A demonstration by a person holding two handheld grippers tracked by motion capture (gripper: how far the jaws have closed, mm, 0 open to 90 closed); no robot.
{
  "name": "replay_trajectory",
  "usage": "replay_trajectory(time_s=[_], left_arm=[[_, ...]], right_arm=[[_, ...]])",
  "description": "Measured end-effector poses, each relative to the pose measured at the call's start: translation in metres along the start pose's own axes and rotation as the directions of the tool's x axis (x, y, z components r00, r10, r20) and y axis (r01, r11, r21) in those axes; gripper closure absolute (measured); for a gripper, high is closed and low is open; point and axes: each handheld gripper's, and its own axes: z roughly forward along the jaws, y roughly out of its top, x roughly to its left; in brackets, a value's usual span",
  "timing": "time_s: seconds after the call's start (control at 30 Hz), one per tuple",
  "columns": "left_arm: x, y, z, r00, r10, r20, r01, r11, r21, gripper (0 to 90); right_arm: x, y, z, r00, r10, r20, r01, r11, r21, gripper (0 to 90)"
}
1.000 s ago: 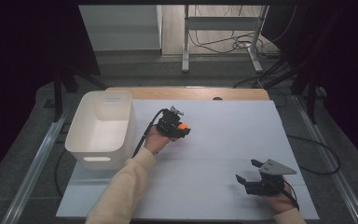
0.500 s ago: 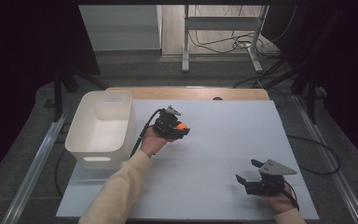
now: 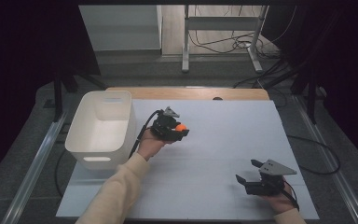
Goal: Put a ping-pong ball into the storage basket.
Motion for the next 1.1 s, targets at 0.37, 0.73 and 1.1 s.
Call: replay_trajectory(time_s=[0.37, 0.73, 1.1], left_arm=[[-0.004, -0.005, -0.018, 0.9999, 0.013, -0.006, -0.013, 0.9997, -0.022, 49.8], [-0.006, -0.006, -0.030, 0.9996, 0.026, -0.012, -0.026, 0.9990, -0.037, 49.8], [-0.008, -0.006, -0.041, 0.9995, 0.028, -0.015, -0.028, 0.9979, -0.057, 49.8]], right_arm=[[0.000, 0.000, 0.000, 1.0000, -0.004, 0.000, 0.004, 1.000, 0.003, 14.7], [0.001, 0.000, 0.001, 1.0000, -0.003, -0.002, 0.003, 1.000, 0.003, 14.7], [0.001, 0.000, 0.001, 1.0000, -0.006, -0.004, 0.006, 1.000, 0.001, 14.8]])
